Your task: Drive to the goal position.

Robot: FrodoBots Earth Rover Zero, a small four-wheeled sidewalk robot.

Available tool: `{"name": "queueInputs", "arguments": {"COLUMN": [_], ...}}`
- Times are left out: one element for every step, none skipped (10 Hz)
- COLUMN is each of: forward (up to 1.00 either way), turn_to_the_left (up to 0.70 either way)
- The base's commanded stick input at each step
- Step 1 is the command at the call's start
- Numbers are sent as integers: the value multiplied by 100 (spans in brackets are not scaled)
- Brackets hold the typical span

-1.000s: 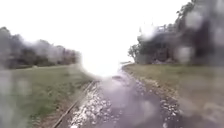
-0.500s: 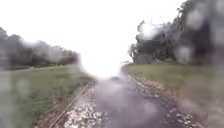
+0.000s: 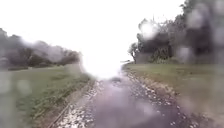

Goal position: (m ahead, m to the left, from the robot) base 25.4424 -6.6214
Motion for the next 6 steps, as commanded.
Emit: {"name": "queueInputs", "arguments": {"forward": [85, 85, 85, 85, 85, 85], "turn_to_the_left": [-18, -27, -34, -34, -34, -34]}}
